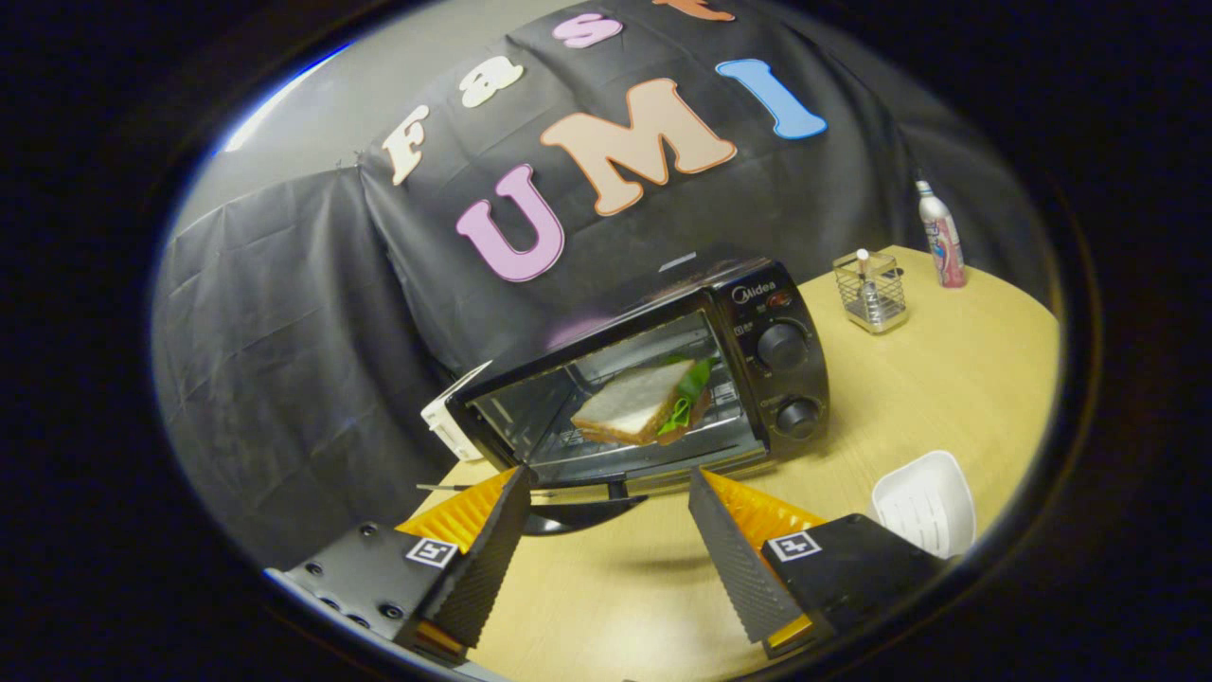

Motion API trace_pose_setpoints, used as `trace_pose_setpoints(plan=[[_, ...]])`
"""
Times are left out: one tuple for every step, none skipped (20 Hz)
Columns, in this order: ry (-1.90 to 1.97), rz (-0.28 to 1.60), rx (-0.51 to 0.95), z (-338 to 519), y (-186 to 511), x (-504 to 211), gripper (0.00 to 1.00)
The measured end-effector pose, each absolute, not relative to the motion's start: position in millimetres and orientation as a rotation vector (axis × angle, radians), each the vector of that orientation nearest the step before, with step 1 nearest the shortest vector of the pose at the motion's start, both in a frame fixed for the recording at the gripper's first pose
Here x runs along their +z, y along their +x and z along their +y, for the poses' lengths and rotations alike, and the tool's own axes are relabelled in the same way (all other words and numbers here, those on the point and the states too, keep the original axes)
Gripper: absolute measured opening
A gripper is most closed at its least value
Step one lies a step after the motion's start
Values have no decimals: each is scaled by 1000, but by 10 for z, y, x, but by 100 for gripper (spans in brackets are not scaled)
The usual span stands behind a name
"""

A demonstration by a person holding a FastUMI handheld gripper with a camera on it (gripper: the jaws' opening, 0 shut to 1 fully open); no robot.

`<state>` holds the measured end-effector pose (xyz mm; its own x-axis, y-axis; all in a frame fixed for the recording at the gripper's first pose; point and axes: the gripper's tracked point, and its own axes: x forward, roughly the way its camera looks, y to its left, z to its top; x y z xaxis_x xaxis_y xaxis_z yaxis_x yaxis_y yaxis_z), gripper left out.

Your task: Open the toaster oven, put the food inside, and close the toaster oven door.

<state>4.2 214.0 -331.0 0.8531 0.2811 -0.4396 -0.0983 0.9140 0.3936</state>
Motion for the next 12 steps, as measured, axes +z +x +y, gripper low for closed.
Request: trace_pose_setpoints(plan=[[369, 515, 200, 2143, 84, -3281, 100], [380, 514, 193, 2149, 132, -3239, 100], [389, 509, 188, 2148, 192, -3195, 100], [393, 500, 187, 2154, 229, -3138, 100], [366, 474, 187, 2157, 284, -3053, 100], [336, 449, 176, 2136, 391, -3024, 100], [304, 431, 171, 2135, 476, -2977, 100], [280, 420, 166, 2151, 538, -2947, 100], [264, 412, 164, 2165, 606, -2923, 100], [253, 404, 161, 2172, 653, -2891, 99], [242, 393, 158, 2180, 721, -2869, 99], [232, 385, 155, 2183, 793, -2862, 99]])
